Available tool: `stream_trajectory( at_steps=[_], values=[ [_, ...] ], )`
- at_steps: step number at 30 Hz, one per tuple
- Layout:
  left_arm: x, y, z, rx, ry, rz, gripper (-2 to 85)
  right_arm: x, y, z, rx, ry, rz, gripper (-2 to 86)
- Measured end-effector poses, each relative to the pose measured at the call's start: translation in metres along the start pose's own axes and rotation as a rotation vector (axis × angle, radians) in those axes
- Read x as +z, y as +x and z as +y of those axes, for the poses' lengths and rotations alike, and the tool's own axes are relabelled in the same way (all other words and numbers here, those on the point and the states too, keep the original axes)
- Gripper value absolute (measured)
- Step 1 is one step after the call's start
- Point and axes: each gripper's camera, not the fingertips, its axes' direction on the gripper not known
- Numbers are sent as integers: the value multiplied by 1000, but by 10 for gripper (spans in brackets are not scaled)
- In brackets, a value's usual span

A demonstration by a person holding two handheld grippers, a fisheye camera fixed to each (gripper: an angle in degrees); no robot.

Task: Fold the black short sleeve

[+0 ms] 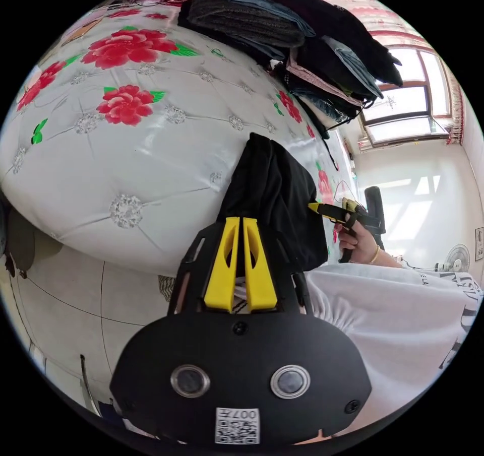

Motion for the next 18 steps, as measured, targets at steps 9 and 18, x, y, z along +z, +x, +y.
stream_trajectory(
  at_steps=[9,18],
  values=[
    [-159,-109,-91,-221,307,-283,-10,24,-165,-110,-318,59,9,89],
    [-177,-42,-42,-162,365,-521,-10,-77,-56,-14,20,310,496,135]
  ],
)
